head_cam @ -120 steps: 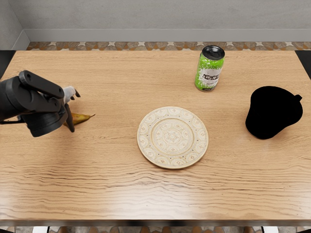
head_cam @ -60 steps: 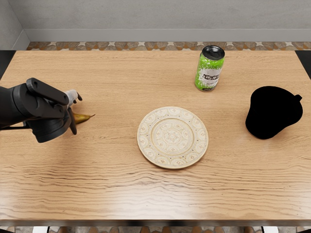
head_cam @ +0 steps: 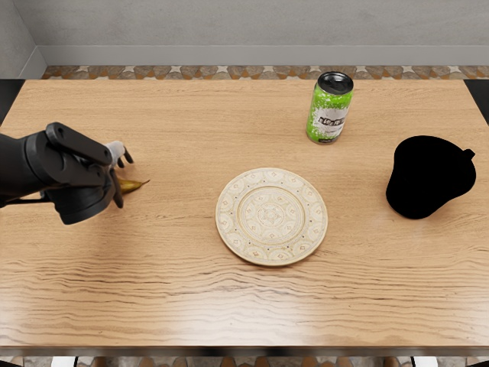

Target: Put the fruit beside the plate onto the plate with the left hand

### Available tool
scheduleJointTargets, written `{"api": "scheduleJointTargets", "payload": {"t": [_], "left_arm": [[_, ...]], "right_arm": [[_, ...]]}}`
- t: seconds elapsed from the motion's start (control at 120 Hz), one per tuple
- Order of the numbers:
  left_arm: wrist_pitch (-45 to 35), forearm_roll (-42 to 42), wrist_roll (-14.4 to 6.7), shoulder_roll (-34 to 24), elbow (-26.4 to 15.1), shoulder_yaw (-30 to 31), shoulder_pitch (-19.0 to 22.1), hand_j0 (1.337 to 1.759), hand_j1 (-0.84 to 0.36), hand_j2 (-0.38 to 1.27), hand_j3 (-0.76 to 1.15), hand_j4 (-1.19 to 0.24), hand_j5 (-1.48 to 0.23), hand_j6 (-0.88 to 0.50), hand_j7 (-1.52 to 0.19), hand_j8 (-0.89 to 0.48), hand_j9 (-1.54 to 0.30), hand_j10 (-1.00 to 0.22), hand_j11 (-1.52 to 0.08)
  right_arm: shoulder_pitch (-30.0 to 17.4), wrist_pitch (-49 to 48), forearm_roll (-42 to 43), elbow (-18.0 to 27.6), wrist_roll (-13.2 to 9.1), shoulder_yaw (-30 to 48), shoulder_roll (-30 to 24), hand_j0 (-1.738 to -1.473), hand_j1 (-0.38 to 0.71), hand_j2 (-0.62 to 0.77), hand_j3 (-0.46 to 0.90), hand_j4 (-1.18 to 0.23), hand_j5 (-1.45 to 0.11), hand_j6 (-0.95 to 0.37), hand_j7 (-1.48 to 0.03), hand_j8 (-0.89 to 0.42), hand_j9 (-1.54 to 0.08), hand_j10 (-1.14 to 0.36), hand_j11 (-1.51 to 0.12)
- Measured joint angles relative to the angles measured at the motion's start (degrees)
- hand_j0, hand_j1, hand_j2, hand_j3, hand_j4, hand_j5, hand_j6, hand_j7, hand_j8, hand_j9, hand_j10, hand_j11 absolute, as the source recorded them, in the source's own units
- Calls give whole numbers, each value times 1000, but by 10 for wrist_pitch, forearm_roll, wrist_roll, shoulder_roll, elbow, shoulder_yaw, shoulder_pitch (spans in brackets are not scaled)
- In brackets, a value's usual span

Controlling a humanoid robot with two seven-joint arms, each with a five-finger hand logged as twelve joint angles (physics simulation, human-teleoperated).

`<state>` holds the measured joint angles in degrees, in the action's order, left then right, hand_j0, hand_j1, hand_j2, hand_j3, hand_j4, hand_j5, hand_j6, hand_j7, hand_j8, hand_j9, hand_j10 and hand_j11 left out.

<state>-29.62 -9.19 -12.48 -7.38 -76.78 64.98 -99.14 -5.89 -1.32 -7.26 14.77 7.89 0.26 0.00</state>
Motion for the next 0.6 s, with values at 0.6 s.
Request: {"api": "scheduleJointTargets", "payload": {"t": [0.6], "left_arm": [[1, -23, 0, 1, 0, 3, -1, 1658, -159, 85, 0, -424, -551, -424, -551, -424, -551, -424, -551]], "right_arm": [[0, 0, 0, 0, 0, 0, 0, -1658, -337, -2, 0, -10, -13, -10, -13, -10, -13, -10, -13]]}}
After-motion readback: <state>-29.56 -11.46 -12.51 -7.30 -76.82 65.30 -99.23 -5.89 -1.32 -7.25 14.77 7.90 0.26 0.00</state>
